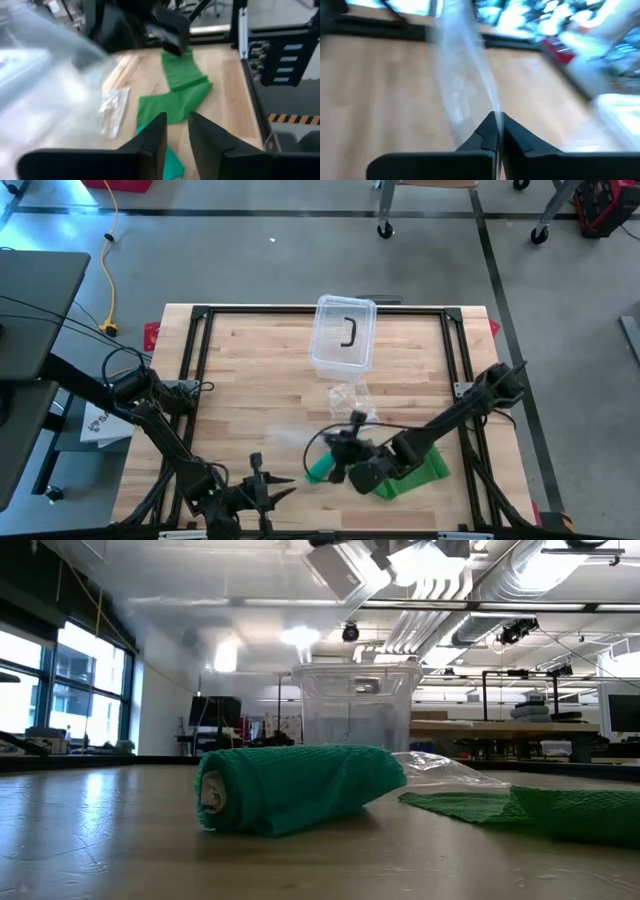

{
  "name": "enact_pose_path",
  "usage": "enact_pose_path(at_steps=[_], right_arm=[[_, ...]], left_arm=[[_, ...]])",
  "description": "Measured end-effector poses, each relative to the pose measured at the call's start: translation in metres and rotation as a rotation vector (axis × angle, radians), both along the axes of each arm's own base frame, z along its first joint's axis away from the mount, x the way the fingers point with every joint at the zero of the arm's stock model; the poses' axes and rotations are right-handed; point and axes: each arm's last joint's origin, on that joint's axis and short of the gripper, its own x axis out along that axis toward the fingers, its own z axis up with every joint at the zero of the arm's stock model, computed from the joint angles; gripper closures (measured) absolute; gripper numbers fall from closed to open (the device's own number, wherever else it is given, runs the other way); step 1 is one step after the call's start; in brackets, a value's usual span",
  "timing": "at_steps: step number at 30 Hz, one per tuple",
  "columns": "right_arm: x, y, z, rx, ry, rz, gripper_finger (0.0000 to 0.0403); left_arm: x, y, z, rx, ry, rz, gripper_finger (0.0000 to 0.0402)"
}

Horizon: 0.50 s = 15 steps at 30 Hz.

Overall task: Roll bandage
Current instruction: Put the blue bandage into the transparent zip bag

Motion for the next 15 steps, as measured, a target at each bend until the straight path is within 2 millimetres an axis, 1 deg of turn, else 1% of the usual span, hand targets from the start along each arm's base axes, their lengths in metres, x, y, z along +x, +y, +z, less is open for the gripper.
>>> enact_pose_path(at_steps=[1,2,3,6,7,8,9,11,12,13,15], right_arm=[[0.0,-0.001,0.001,-0.024,-0.003,-0.016,0.0402],[0.001,-0.002,0.001,-0.03,0.016,0.014,0.0402],[0.002,-0.002,0.0,-0.01,0.059,0.097,0.0402],[0.008,0.003,-0.012,0.155,0.237,0.491,0.0403],[0.008,0.005,-0.017,0.176,0.277,0.553,0.0403],[0.009,0.003,-0.021,0.153,0.284,0.502,0.0403],[0.009,0.001,-0.022,0.114,0.253,0.376,0.0403],[0.006,-0.007,-0.021,0.026,0.131,0.057,0.0403],[0.006,-0.011,-0.02,0.002,0.082,-0.04,0.0403],[0.007,-0.013,-0.019,-0.006,0.074,-0.059,0.0403],[0.012,-0.015,-0.022,0.02,0.136,0.036,0.0403]], left_arm=[[-0.004,0.002,0.0,-0.008,0.007,0.016,0.0316],[-0.008,0.004,0.0,-0.02,0.008,0.037,0.0308],[-0.01,0.005,0.0,-0.041,0.004,0.061,0.0303],[-0.014,0.009,0.002,-0.065,-0.046,0.125,0.03],[-0.015,0.008,0.004,-0.061,-0.073,0.142,0.0302],[-0.016,0.008,0.006,-0.048,-0.105,0.162,0.0304],[-0.017,0.007,0.007,-0.031,-0.137,0.184,0.0307],[-0.018,0.006,0.011,0.008,-0.203,0.234,0.0313],[-0.018,0.006,0.013,0.019,-0.237,0.264,0.0315],[-0.018,0.006,0.014,0.029,-0.257,0.283,0.0318],[-0.017,0.007,0.016,0.035,-0.276,0.309,0.0323]])
